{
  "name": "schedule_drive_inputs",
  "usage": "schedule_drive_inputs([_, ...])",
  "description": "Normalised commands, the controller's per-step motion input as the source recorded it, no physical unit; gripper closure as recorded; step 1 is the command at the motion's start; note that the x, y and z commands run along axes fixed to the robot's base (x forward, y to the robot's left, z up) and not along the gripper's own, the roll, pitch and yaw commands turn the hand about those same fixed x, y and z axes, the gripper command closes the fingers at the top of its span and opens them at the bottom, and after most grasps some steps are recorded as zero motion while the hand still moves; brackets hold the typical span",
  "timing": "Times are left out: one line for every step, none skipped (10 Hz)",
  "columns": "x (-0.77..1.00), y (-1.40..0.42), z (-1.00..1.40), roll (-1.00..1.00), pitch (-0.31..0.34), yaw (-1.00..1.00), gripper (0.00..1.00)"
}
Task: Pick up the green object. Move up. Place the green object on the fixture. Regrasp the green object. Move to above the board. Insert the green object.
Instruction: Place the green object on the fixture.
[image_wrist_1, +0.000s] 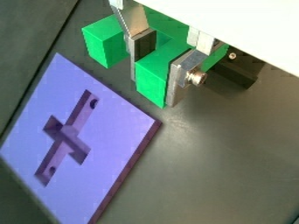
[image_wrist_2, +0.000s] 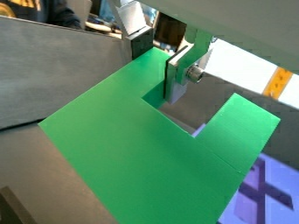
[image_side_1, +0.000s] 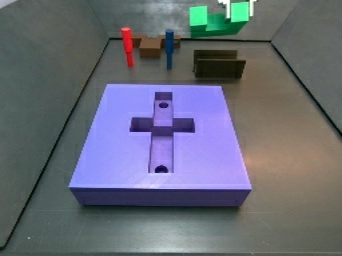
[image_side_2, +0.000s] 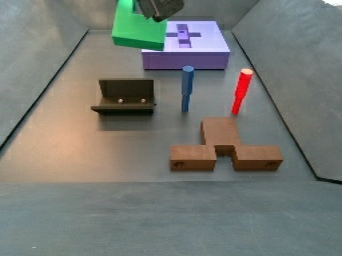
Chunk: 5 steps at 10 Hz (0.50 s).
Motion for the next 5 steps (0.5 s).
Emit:
schedule_drive_inputs([0.79, 0.27, -0.01, -0.65, 0.326, 0.0, 1.0])
schedule_drive_inputs([0.79, 0.41, 0.0, -0.52, 0.271, 0.0, 1.0])
schedule_drive_inputs([0.73, 0.41, -0.08, -0.47, 0.123, 0.04, 1.0])
schedule_drive_inputs([0.74, 0.41, -0.17, -0.52, 0.074, 0.04, 1.0])
schedule_drive_inputs([0.65, 0.38, -0.15, -0.45, 0.091, 0.12, 1.0])
